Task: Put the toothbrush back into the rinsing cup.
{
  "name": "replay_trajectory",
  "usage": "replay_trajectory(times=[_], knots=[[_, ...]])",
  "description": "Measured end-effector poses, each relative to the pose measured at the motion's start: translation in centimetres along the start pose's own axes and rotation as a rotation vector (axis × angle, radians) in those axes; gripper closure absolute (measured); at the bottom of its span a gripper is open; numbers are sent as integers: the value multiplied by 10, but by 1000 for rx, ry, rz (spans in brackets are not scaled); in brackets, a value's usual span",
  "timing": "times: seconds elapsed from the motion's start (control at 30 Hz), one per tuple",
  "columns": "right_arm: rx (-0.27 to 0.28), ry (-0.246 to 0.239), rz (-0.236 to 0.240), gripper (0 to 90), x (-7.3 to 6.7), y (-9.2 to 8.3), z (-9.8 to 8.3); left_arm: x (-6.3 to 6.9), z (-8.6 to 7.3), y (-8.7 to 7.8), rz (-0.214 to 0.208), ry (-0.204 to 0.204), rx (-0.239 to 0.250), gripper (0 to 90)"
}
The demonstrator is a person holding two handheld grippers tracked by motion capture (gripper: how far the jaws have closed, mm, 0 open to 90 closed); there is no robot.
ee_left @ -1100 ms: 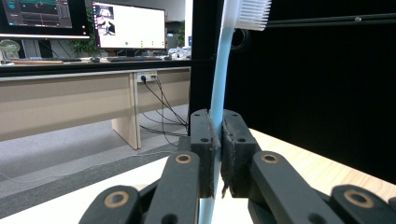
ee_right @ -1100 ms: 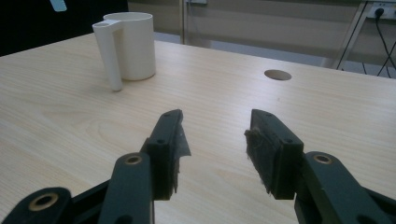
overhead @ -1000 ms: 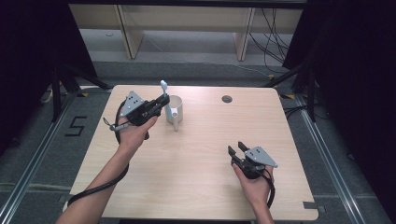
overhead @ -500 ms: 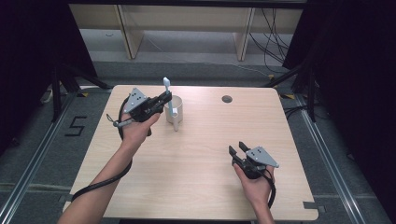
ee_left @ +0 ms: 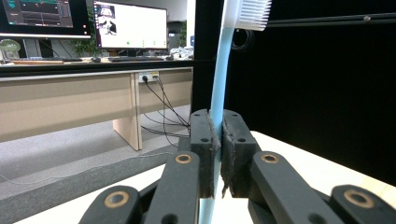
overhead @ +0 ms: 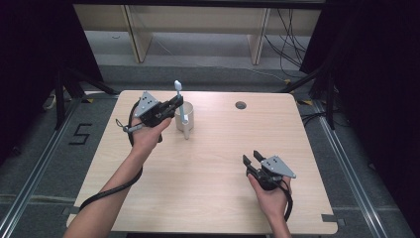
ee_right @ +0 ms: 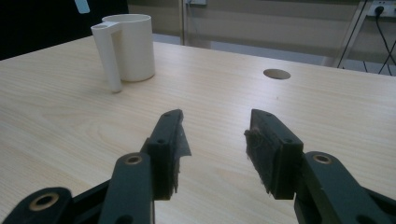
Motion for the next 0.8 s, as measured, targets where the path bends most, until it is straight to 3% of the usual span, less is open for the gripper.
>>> replay_trajectory(times=[0.07,0.13,0.63,0.7,0.73,0.8], knots=[[14,-12,20,554,1,2,0,-1,-1,2,1,-2,-3,839],[14,3,14,554,0,2,0,-1,-3,3,2,-2,-5,839],[18,-8,8,554,1,2,0,-7,-2,13,3,1,-11,839],[27,-30,4,554,3,3,1,-8,-4,14,5,-1,-14,839],[7,-3,10,554,1,1,0,-8,-4,14,8,0,-19,839],[6,-4,16,554,1,2,0,-9,-6,15,9,-2,-17,839]])
Point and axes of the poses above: each handheld gripper's, and its own axes: y roughly forward along the jaws, z roughly out of its top, x roughly to its right, the point moved 2 cm from there along y, roughly forward along the jaws, and after that the axes turned 13 degrees about -z, right-handed, at the moved point
